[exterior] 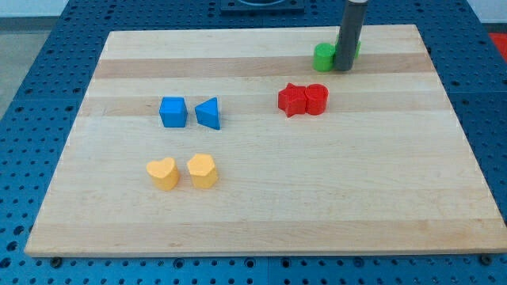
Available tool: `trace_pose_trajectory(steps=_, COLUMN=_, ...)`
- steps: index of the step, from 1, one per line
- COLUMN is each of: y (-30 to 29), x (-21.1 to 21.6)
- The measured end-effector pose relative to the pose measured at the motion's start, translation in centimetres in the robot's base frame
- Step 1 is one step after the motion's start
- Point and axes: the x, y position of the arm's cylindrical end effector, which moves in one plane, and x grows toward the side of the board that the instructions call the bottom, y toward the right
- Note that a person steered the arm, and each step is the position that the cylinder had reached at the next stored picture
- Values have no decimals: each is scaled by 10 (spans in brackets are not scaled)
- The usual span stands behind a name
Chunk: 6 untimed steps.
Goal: Push green star into green circle
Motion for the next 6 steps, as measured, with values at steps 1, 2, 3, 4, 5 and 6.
trace_pose_trajectory(steps=1, y=0, x=-1)
trace_pose_trajectory(steps=2, y=0, x=-9)
trace_pose_trajectory(steps=3, y=0, x=-9)
trace_pose_trajectory(steps=4, y=0, x=0)
trace_pose_trajectory(steps=5, y=43, x=-2)
trace_pose_trajectory(steps=6, y=80, x=-30)
